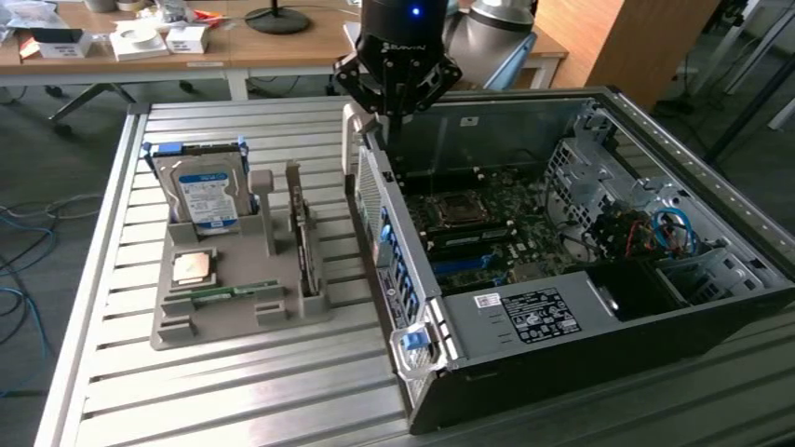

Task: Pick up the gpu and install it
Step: 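Reach for the gpu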

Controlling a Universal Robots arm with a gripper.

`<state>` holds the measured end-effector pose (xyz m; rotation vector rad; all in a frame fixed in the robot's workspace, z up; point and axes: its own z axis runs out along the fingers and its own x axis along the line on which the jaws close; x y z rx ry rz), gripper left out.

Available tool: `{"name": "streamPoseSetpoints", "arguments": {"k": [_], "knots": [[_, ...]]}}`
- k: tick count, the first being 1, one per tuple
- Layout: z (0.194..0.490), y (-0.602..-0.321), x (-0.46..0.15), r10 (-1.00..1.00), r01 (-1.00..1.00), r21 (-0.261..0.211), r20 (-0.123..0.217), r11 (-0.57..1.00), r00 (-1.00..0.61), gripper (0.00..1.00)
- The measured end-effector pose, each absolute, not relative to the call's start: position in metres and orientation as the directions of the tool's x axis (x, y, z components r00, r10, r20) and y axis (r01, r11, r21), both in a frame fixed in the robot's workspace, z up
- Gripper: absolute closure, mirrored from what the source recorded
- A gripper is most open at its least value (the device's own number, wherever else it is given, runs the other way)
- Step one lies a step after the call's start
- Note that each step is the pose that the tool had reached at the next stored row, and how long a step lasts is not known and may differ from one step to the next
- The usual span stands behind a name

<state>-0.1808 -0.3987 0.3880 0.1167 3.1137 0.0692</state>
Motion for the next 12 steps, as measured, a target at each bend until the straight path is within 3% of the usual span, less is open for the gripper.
{"name": "streamPoseSetpoints", "arguments": {"k": [12], "knots": [[0.387, -0.398, -0.198, 0.075, 0.074, 0.045, -0.023, 0.996, -0.997, 0.89]]}}
